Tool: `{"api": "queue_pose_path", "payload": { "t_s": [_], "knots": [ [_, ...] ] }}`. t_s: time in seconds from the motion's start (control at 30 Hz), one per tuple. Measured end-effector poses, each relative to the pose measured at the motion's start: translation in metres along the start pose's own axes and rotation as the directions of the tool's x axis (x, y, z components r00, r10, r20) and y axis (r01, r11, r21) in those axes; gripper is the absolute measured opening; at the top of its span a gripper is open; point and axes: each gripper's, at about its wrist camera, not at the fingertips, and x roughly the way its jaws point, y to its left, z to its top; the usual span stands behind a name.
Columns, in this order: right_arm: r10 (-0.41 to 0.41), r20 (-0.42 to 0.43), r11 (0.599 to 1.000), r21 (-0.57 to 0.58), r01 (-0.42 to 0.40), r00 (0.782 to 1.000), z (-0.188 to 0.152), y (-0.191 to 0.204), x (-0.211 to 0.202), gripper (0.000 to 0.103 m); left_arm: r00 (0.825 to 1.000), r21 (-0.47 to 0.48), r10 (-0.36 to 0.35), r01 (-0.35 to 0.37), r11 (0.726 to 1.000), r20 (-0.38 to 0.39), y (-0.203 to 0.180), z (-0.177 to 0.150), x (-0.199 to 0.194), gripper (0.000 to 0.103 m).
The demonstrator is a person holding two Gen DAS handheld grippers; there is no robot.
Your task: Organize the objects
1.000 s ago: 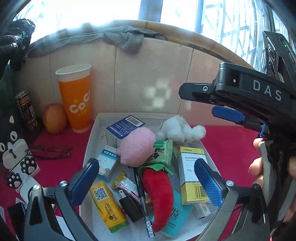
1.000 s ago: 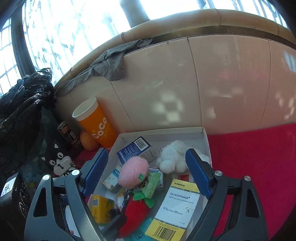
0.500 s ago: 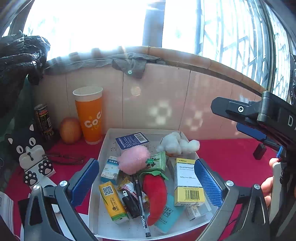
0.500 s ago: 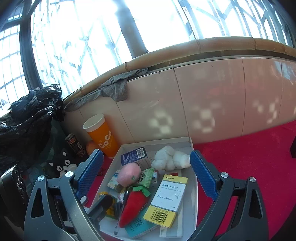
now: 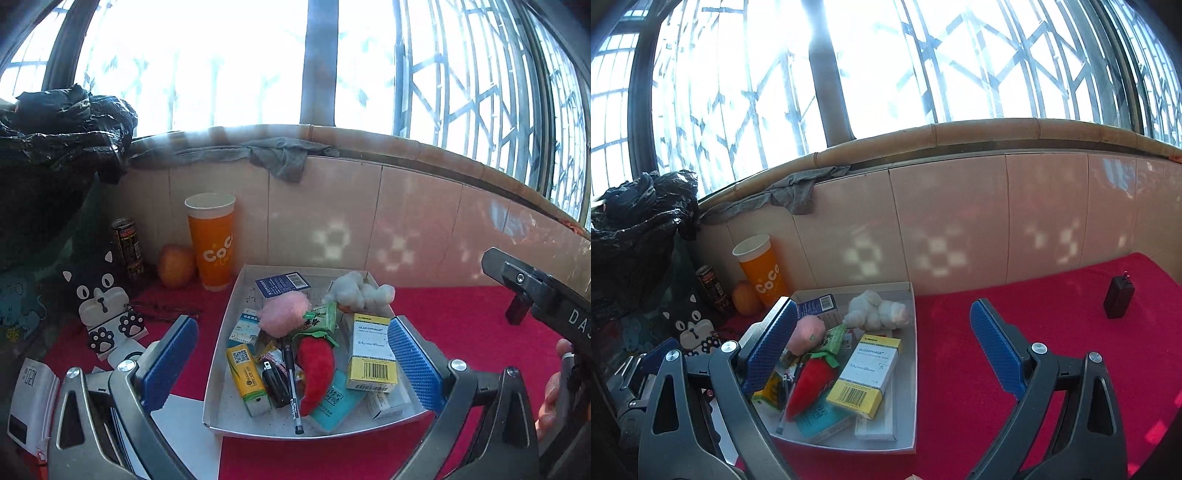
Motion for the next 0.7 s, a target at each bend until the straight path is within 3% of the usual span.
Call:
{"api": "queue_pose_path", "payload": {
  "t_s": [0.17,0.27,0.43,0.7],
  "knots": [
    [0.014,0.019,0.997,0.076,-0.016,1.000,0.002,-0.028,-0.039,0.095,0.996,-0.090,0.090,-0.090,0.992,0.001,0.009,0.002,-0.030,0.103],
    [0.049,0.016,0.990,0.131,-0.051,0.999,0.001,-0.043,-0.060,0.095,0.999,-0.047,0.047,-0.047,0.998,-0.002,0.004,-0.001,-0.043,0.103],
    [0.059,0.075,0.986,0.150,-0.070,0.995,-0.002,-0.055,-0.104,0.095,0.999,-0.003,0.041,-0.041,0.999,0.026,-0.008,-0.003,-0.070,0.103],
    [0.080,0.165,0.981,0.159,-0.107,0.983,0.016,-0.080,-0.179,0.095,0.990,-0.033,0.017,-0.013,0.999,0.136,0.006,0.015,-0.131,0.103]
  ]
}}
